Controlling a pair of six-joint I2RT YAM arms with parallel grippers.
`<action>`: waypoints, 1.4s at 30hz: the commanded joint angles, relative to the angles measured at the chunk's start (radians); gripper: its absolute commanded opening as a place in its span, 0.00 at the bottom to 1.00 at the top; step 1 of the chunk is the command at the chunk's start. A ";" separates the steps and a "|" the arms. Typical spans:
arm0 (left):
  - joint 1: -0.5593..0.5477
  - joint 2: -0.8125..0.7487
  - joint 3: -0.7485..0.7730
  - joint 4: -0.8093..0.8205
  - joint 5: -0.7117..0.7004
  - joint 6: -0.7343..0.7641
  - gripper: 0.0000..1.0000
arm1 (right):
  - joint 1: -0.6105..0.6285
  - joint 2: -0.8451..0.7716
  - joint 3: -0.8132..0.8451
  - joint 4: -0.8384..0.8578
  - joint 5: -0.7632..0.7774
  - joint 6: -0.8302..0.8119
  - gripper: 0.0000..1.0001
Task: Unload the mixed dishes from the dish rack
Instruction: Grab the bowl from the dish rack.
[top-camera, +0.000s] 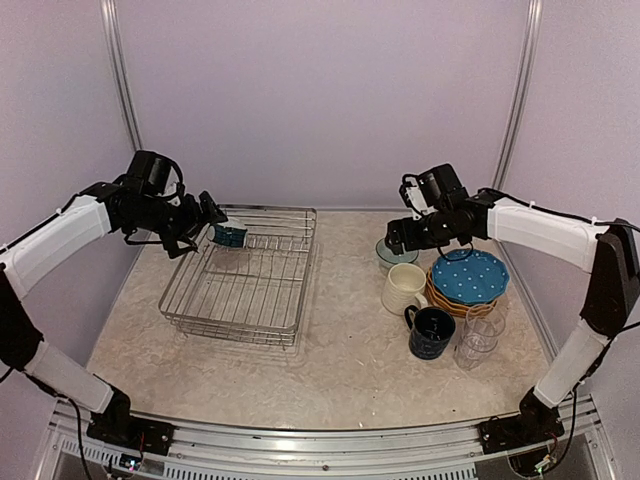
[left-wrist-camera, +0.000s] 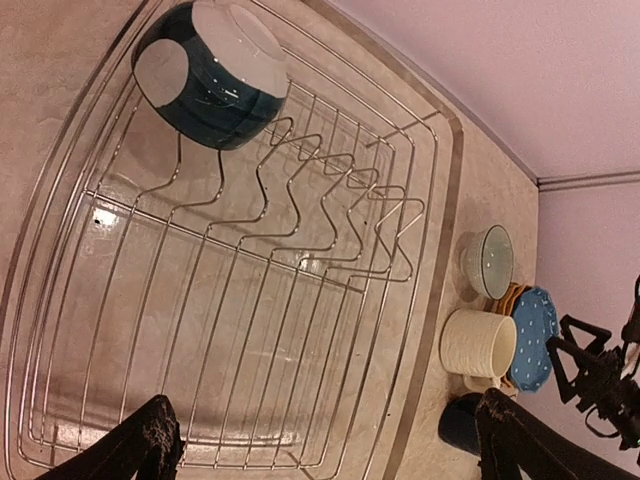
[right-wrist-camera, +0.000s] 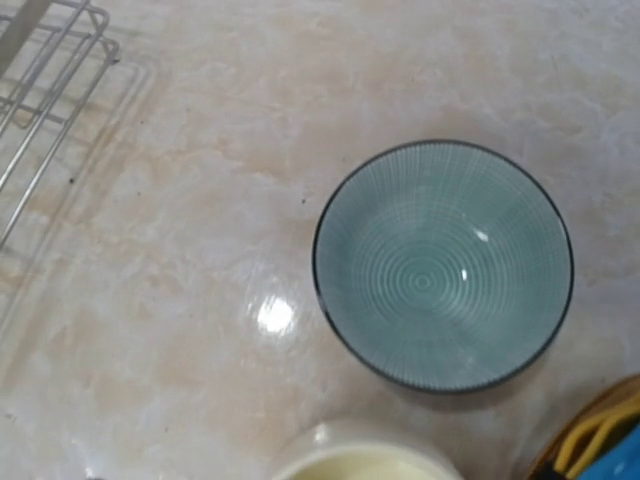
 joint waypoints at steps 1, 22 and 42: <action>0.039 0.072 0.025 0.059 -0.034 -0.174 0.99 | 0.007 -0.067 -0.074 0.043 -0.022 0.037 0.90; -0.001 0.572 0.546 -0.229 -0.489 -0.555 0.99 | 0.006 -0.251 -0.255 0.090 0.009 0.040 0.93; -0.003 0.776 0.681 -0.213 -0.503 -0.584 0.99 | 0.005 -0.321 -0.319 0.118 0.025 0.039 0.96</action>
